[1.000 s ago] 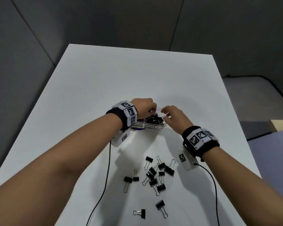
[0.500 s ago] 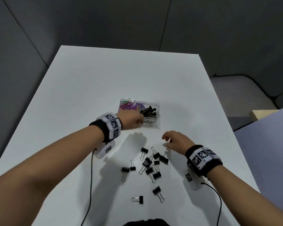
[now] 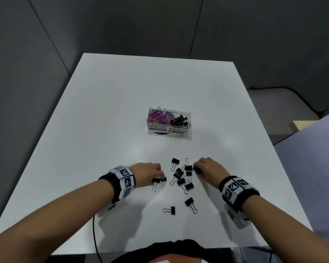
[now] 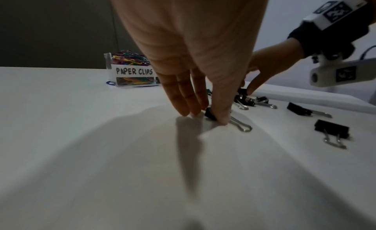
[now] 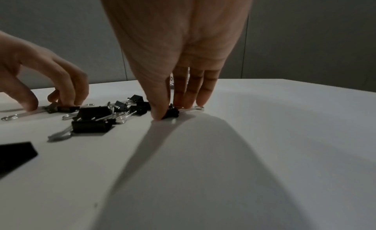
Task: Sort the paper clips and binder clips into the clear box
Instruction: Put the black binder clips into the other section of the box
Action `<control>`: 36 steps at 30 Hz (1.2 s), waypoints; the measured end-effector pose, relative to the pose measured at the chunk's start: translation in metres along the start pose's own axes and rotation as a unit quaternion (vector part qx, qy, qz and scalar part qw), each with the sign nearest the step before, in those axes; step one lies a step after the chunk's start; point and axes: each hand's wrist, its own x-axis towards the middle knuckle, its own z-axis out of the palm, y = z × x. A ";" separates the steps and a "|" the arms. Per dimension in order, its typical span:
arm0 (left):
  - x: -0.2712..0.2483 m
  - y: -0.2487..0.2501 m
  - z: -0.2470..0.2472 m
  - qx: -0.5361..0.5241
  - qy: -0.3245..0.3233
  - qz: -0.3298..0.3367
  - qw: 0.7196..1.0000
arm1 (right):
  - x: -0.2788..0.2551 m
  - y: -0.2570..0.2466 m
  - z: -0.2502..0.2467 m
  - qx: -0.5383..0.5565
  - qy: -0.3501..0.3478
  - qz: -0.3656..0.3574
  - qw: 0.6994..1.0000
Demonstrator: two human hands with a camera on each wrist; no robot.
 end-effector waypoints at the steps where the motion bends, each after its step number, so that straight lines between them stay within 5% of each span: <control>1: 0.000 0.001 0.002 -0.006 0.010 -0.008 1.000 | 0.001 0.000 0.002 0.012 -0.005 0.015 1.000; 8: 0.000 0.014 0.017 -0.071 0.074 -0.066 0.993 | 0.003 0.011 0.001 0.056 -0.032 0.091 0.994; 20: 0.019 0.018 0.007 -0.185 0.054 -0.204 0.960 | -0.001 0.013 0.006 0.130 -0.046 0.058 0.989; 30: 0.009 0.025 0.013 -0.066 0.076 -0.123 0.987 | -0.035 -0.026 -0.004 0.037 -0.133 -0.089 0.986; 36: 0.008 0.026 0.015 -0.004 0.024 -0.124 0.992 | -0.032 -0.040 0.012 -0.018 -0.134 -0.108 0.985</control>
